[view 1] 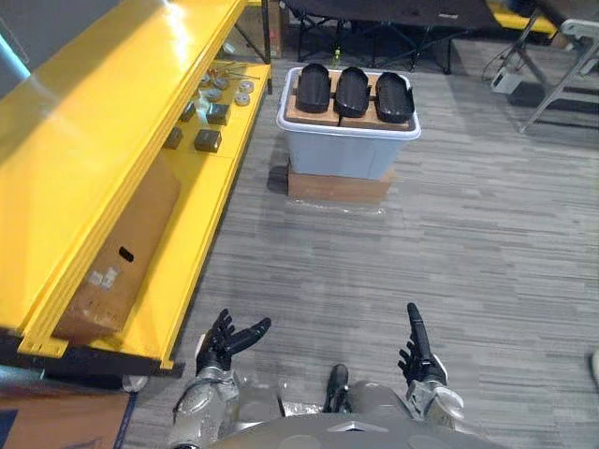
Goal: Walk over and take three plastic housings, then place them on the shelf
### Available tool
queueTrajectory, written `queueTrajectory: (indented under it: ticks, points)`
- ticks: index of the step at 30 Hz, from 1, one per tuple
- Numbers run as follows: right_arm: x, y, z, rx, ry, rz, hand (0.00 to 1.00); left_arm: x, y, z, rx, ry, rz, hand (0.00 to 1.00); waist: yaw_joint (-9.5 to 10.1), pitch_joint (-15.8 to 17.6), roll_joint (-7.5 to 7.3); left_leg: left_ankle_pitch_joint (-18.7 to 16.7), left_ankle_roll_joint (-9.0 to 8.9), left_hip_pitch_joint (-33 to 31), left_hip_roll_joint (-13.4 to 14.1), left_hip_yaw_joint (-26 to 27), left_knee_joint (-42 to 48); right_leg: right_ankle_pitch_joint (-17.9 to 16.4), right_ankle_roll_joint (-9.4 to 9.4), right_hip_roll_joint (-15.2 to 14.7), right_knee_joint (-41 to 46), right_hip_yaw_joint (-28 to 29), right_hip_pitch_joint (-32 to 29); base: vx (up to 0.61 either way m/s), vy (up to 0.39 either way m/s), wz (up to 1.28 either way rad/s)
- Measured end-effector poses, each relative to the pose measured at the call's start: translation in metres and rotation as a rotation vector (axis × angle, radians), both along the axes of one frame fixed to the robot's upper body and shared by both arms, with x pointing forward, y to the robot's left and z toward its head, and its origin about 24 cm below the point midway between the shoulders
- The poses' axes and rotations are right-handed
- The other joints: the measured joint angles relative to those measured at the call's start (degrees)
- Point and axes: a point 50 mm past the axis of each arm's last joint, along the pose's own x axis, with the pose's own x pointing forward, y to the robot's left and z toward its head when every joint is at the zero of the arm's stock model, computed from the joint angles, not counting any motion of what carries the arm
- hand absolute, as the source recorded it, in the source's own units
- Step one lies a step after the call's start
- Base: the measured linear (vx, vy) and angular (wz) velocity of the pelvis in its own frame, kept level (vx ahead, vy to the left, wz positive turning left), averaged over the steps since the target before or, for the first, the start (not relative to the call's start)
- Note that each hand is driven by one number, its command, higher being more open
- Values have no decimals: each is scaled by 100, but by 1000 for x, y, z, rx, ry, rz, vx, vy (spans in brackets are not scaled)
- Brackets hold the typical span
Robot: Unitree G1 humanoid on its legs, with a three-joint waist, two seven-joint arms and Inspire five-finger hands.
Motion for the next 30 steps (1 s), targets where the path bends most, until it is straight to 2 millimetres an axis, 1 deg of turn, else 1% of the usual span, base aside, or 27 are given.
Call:
queueTrajectory:
  ticks: [1, 3, 4, 5, 6, 7, 8, 9, 10, 11, 12, 13, 14, 15, 16, 17, 19, 20, 21, 23, 24, 25, 26, 27, 28, 29, 30]
  points:
    - [6, 1, 2, -20, -10, 28, 100, 0, -5, 0, -19, -4, -2, 100, 93, 107, -124, -327, -32, -231, -244, -165, -248, -69, -99, -117, -149, 214, 362, 627, -86, -53]
    - [13, 4, 4, -20, -30, 39, 100, 4, -2, 3, -18, -32, -10, 100, 184, 188, -260, -501, -34, -402, -598, -355, -1110, -73, -104, -242, -285, 406, 589, 464, -4, -62]
    - [25, 5, 9, -23, -62, 47, 100, 8, -5, 7, -23, -65, 3, 100, 244, 226, -271, -442, -89, -531, -911, -598, -2705, -88, -101, -334, -318, 623, 703, 314, 54, -74]
    - [27, 5, 9, -29, -65, 48, 100, 9, -6, 8, -23, -77, 3, 100, 255, 230, -229, -252, -96, -575, -967, -738, -3355, -128, -51, -334, -316, 706, 737, 455, 151, -96]
    - [33, 4, 13, -47, -80, 53, 100, 12, -7, 11, -21, -97, -4, 100, 306, 219, -122, 358, -135, -603, -1011, -964, -4447, -336, 149, -285, -312, 886, 843, 375, 172, -99]
    - [35, 4, 14, -58, -84, 73, 100, 10, -8, 11, -24, -95, -4, 100, 362, 217, 74, 1339, -181, -590, -836, -1111, -5005, -711, 486, -142, -296, 1107, 1033, 458, 259, -94]
    - [35, 10, 13, -45, -71, 83, 100, 9, -8, 7, -25, -71, -6, 100, 354, 274, 142, 1500, 264, -512, -766, -1067, -4745, -875, 543, -91, -217, 1216, 1223, 291, 182, -58]
    - [36, 16, 12, -36, -65, 96, 100, 12, -5, 7, -15, -69, -15, 100, 323, 258, -28, 1352, 86, -478, -854, -990, -4698, -968, 484, -228, -117, 1259, 1201, 328, 184, -26]
    - [35, 22, 10, -32, -58, 137, 100, 16, 1, 11, 13, -89, -23, 100, 346, 226, -262, 1115, 217, -492, -1013, -876, -4598, -1168, 498, -423, 76, 1350, 1122, 366, 133, -32]
    - [36, 23, 10, -46, -56, 178, 100, 19, 3, 13, 26, -97, -34, 100, 376, 256, -338, 856, 332, -498, -1076, -792, -4353, -1247, 523, -530, 398, 1451, 1011, 367, 139, -40]
    - [36, 22, 10, -45, -51, 184, 100, 22, 2, 14, 27, -105, -34, 100, 367, 255, -340, 757, 429, -462, -1077, -754, -4279, -1273, 518, -585, 704, 1494, 892, 310, 124, -45]
    - [37, 23, 8, -37, -44, 199, 100, 20, 2, 14, 40, -101, -39, 100, 359, 259, -343, 629, 468, -318, -1059, -632, -4274, -1310, 623, -646, 1371, 1525, 669, 220, 123, -58]
    - [35, 25, 6, -27, -30, 214, 100, 16, 3, 13, 69, -87, -54, 100, 371, 298, -403, 500, 531, 83, -1086, -447, -4413, -1245, 1008, -900, 2391, 1325, 335, 287, 132, -58]
    - [29, 26, 2, -10, -11, 225, 100, 11, 3, 11, 79, -66, -54, 100, 333, 311, -413, 367, 582, 457, -1100, -378, -4470, -1283, 959, -1155, 2950, 893, 266, 278, 120, -42]
    - [26, 26, 1, -3, -2, 230, 100, 9, 4, 10, 81, -60, -50, 100, 317, 299, -406, 351, 612, 592, -1080, -351, -4471, -1364, 853, -1220, 2946, 655, 279, 290, 80, -19]
    - [24, 29, 0, -1, 4, 248, 100, 9, 6, 11, 81, -60, -44, 100, 303, 297, -380, 298, 625, 796, -1027, -277, -4474, -1468, 784, -1229, 2628, 373, 255, 267, 35, -10]
    - [27, 31, 1, -4, -7, 259, 100, 14, 8, 13, 94, -72, -45, 100, 297, 250, -413, 251, 581, 830, -929, -287, -4507, -1463, 782, -1119, 1871, 272, -9, 254, -27, -4]
    - [29, 31, 2, -7, -12, 257, 100, 19, 10, 15, 103, -85, -47, 100, 296, 263, -386, 239, 529, 811, -883, -331, -4551, -1393, 835, -1099, 1470, 279, -171, 178, -100, 11]
    - [29, 28, 2, -8, -12, 243, 100, 24, 11, 17, 107, -98, -49, 100, 291, 283, -350, 192, 447, 812, -822, -425, -4574, -1292, 990, -1117, 1015, 365, -354, 160, -146, 22]
    - [23, 26, -2, -24, 17, 248, 100, 23, 11, 17, 105, -99, -44, 100, 276, 273, -282, 24, 291, 846, -719, -650, -4566, -908, 1063, -1168, 560, 598, -538, 168, -205, 35]
    - [19, 24, -4, -37, 29, 252, 100, 22, 11, 16, 100, -93, -35, 100, 286, 259, -306, -48, 165, 899, -691, -791, -4559, -607, 1113, -1231, 304, 670, -573, 230, -381, 58]
    - [16, 25, -5, -40, 37, 245, 100, 15, 14, 13, 96, -77, -14, 100, 285, 192, -441, -120, 7, 905, -722, -959, -4508, -378, 1100, -1331, 98, 758, -528, 197, -334, 66]
    - [13, 26, -6, -35, 40, 231, 100, 13, 16, 13, 99, -73, -8, 100, 286, 178, -535, -176, -92, 905, -763, -1073, -4439, -214, 1135, -1396, 78, 755, -493, 215, -387, 95]
    - [5, 24, -9, -32, 59, 200, 100, 10, 16, 10, 81, -58, 13, 100, 281, 158, -545, -255, -254, 927, -724, -1347, -4341, 161, 1047, -1350, 297, 640, -459, 178, -307, 87]
    - [0, 21, -11, -36, 82, 181, 100, 5, 10, 5, 48, -37, 32, 100, 304, 47, -420, -278, -322, 934, -557, -1504, -4407, -18, 952, -1200, 415, 485, -463, 276, -427, 72]
    - [0, 20, -11, -40, 84, 171, 100, -1, 5, 2, 15, -22, 61, 100, 353, -11, -345, -287, -379, 936, -393, -1604, -4472, -130, 866, -1035, 426, 415, -471, 287, -355, 20]
    - [3, 17, -10, -52, 77, 168, 100, -8, -2, -2, -24, 2, 97, 100, 398, -79, -217, -261, -405, 901, -237, -1719, -4431, -230, 771, -850, 413, 353, -453, 296, -299, 7]
